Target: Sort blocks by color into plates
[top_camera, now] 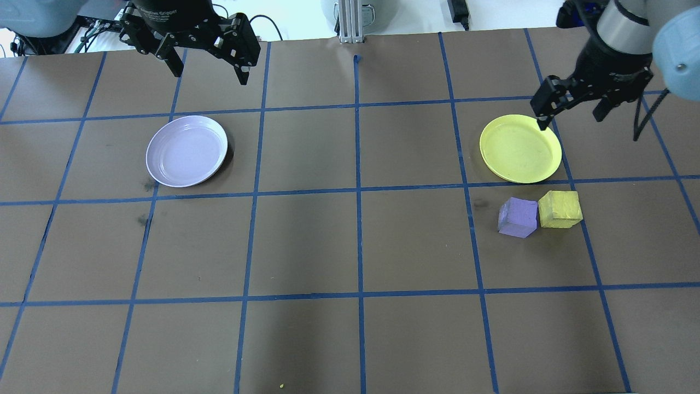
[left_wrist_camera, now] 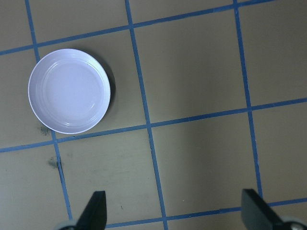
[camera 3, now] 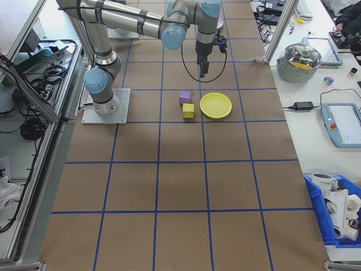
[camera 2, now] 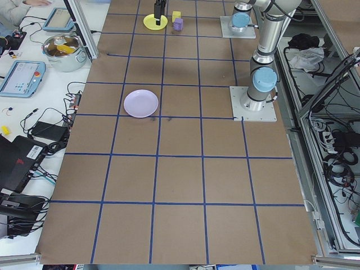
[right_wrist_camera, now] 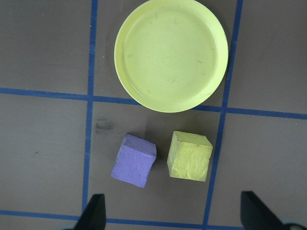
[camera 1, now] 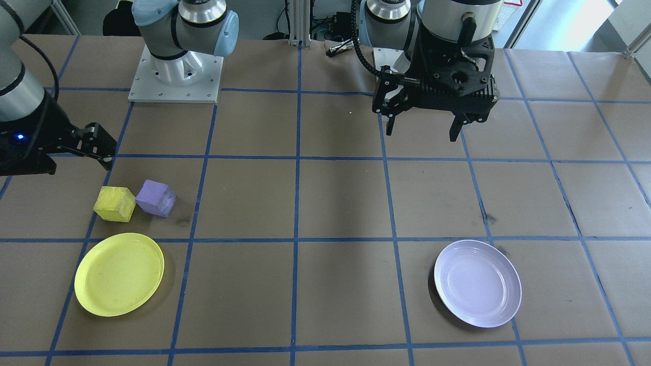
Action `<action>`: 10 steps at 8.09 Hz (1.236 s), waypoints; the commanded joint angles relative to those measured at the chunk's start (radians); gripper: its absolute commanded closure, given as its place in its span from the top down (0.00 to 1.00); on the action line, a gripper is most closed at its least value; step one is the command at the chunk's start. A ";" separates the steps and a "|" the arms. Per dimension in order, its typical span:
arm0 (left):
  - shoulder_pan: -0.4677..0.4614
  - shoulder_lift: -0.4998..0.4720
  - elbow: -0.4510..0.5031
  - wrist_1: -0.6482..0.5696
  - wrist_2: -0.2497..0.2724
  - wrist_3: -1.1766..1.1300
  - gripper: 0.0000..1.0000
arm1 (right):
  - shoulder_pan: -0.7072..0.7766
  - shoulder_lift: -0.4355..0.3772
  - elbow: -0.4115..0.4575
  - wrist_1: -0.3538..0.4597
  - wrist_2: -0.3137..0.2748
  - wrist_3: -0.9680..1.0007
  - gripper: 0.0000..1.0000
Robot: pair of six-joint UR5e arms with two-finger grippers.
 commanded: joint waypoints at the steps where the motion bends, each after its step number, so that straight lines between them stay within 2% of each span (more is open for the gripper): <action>1: 0.000 0.000 -0.002 0.004 -0.001 0.001 1.00 | -0.139 0.030 0.089 -0.003 0.000 -0.174 1.00; 2: 0.000 -0.004 -0.002 0.007 -0.001 0.001 1.00 | -0.162 0.059 0.119 -0.022 0.006 -0.177 1.00; 3: 0.000 -0.003 -0.003 0.007 0.000 0.000 1.00 | -0.163 0.108 0.132 -0.073 -0.002 -0.177 1.00; 5: 0.000 -0.001 -0.003 0.007 -0.001 0.001 1.00 | -0.163 0.218 0.133 -0.089 0.000 -0.131 1.00; 6: 0.000 -0.004 -0.003 0.010 -0.001 0.000 1.00 | -0.163 0.243 0.133 -0.083 0.003 -0.035 1.00; 10: 0.000 -0.007 -0.003 0.010 -0.003 -0.002 1.00 | -0.137 0.299 0.130 -0.083 0.001 -0.020 1.00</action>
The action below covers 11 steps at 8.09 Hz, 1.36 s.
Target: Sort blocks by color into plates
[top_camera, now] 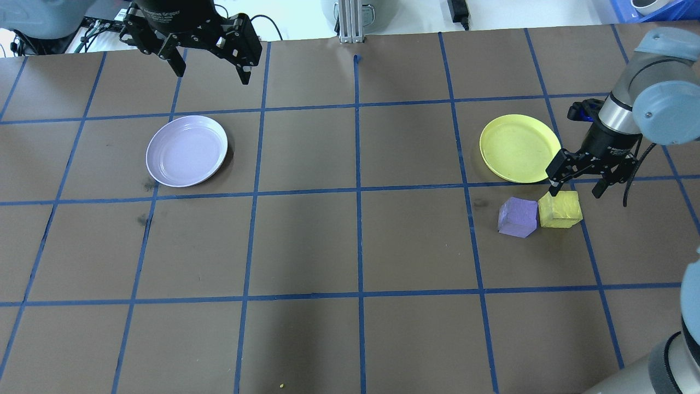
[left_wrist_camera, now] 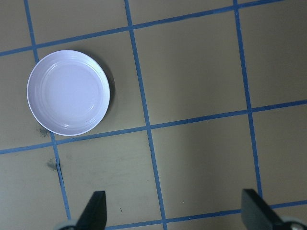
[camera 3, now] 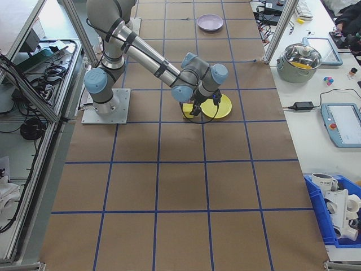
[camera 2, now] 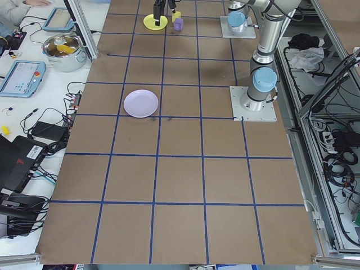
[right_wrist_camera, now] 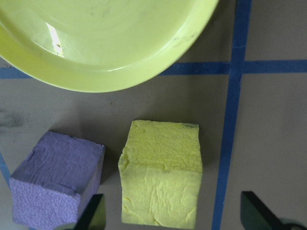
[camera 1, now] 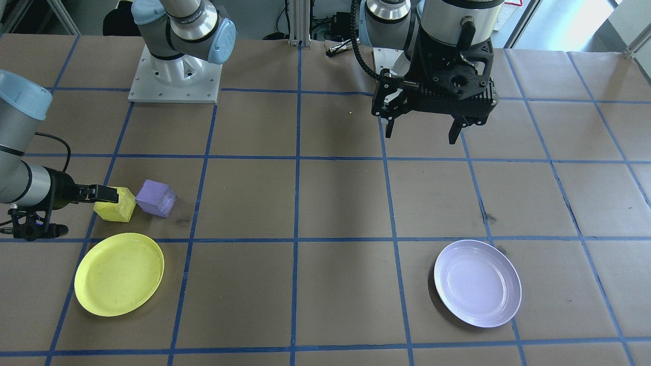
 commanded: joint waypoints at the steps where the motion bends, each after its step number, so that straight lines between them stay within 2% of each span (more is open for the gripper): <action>1: 0.000 -0.002 0.000 0.000 -0.001 -0.001 1.00 | 0.026 0.033 0.001 -0.005 0.000 0.001 1.00; 2: 0.000 -0.004 0.000 0.000 0.001 -0.002 1.00 | 0.026 0.054 -0.001 -0.023 -0.021 -0.016 1.00; 3: 0.000 -0.004 0.000 0.000 -0.004 -0.005 1.00 | 0.025 0.073 -0.002 -0.046 -0.069 -0.050 1.00; 9: 0.000 -0.001 -0.002 -0.001 0.001 -0.005 1.00 | 0.025 0.082 0.004 -0.035 -0.061 -0.056 1.00; 10: 0.000 -0.002 0.000 0.000 0.001 -0.005 1.00 | 0.025 0.081 0.004 -0.037 -0.058 -0.059 0.54; 11: 0.000 -0.001 0.000 0.000 0.001 -0.005 1.00 | 0.025 0.081 0.004 -0.037 -0.060 -0.059 0.13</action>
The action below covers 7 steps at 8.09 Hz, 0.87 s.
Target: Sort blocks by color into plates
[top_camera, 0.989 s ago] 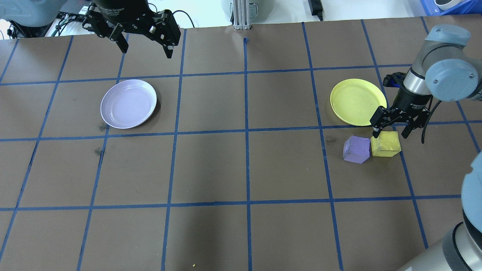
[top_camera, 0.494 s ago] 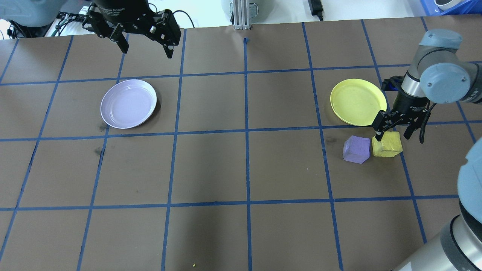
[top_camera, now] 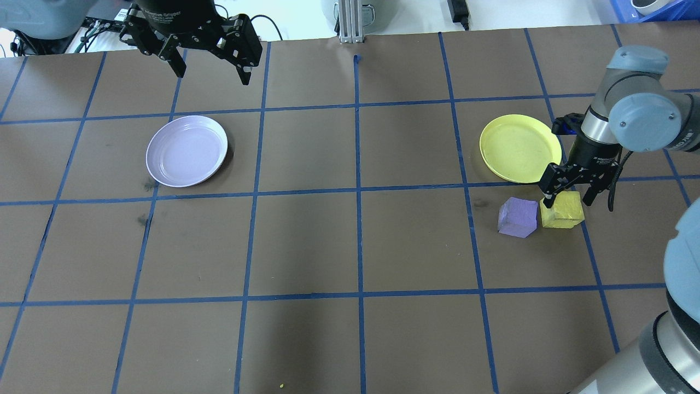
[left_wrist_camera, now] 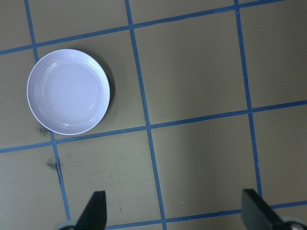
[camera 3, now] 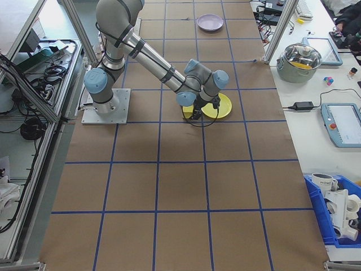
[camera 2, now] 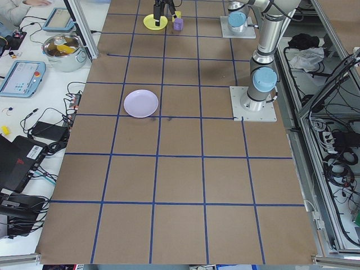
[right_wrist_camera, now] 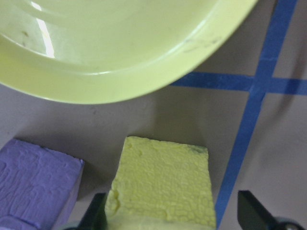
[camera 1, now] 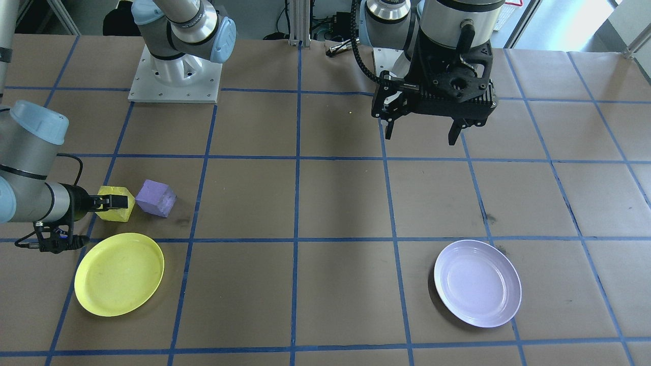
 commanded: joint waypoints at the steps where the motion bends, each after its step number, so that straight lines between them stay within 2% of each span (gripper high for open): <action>1: 0.000 0.000 0.001 0.001 -0.001 0.000 1.00 | 0.000 -0.004 -0.001 0.001 0.000 -0.005 0.00; 4: 0.000 0.000 -0.001 -0.001 0.000 0.000 1.00 | 0.000 -0.026 -0.038 0.006 0.002 -0.005 0.00; 5: 0.000 -0.002 0.001 0.001 -0.001 0.000 1.00 | 0.005 -0.061 -0.094 0.062 0.005 -0.005 0.00; 6: 0.000 -0.002 -0.001 -0.001 0.000 0.000 1.00 | 0.024 -0.079 -0.166 0.117 0.035 0.005 0.00; 7: 0.000 -0.004 0.001 0.001 0.000 0.000 1.00 | 0.067 -0.078 -0.226 0.115 0.058 0.028 0.00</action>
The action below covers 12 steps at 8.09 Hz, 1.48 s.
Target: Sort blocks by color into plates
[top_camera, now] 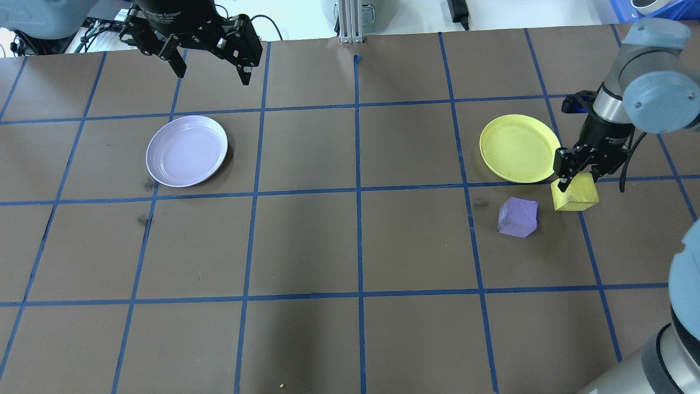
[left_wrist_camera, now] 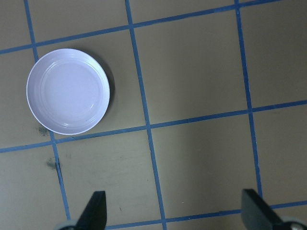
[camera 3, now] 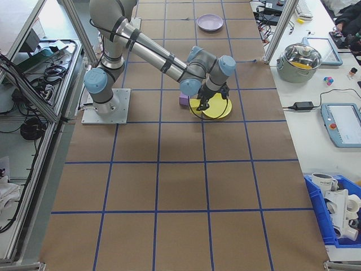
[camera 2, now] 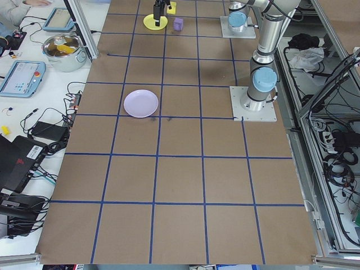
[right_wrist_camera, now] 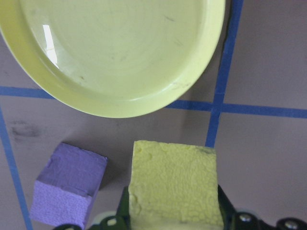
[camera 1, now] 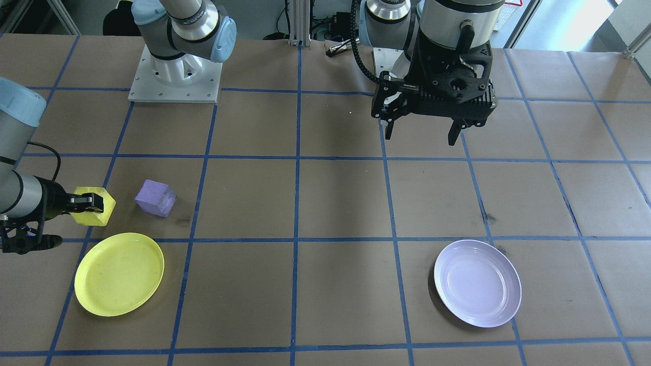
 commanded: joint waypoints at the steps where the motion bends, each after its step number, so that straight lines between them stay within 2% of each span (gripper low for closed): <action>1: 0.000 -0.003 -0.001 -0.001 0.000 0.000 1.00 | 0.109 0.002 -0.140 0.024 0.036 0.061 0.00; 2: 0.000 -0.003 0.001 0.001 -0.001 0.000 1.00 | 0.136 0.042 -0.157 -0.019 0.038 0.066 0.00; 3: 0.000 -0.005 -0.001 0.001 0.000 0.000 1.00 | 0.137 0.098 -0.163 -0.128 0.038 0.047 0.00; 4: 0.000 -0.005 0.001 0.001 -0.001 0.000 1.00 | 0.139 0.147 -0.163 -0.161 0.042 0.029 0.00; 6: -0.002 -0.003 0.001 0.001 -0.001 0.000 1.00 | 0.139 0.177 -0.163 -0.183 0.056 0.018 0.00; 7: -0.002 0.001 -0.001 0.001 0.000 0.000 1.00 | 0.139 0.185 -0.162 -0.189 0.059 0.021 0.42; 8: 0.000 -0.002 -0.001 0.001 -0.001 0.000 1.00 | 0.142 0.177 -0.162 -0.212 0.050 0.033 0.99; 9: -0.002 -0.005 -0.001 0.001 0.000 0.000 1.00 | 0.142 0.147 -0.160 -0.170 0.039 0.033 1.00; 11: -0.002 -0.008 -0.001 0.001 0.000 0.000 1.00 | 0.142 0.055 -0.144 0.024 0.051 0.073 1.00; 12: -0.002 -0.005 0.001 0.002 -0.001 0.000 1.00 | 0.142 0.021 -0.131 0.077 0.053 0.134 1.00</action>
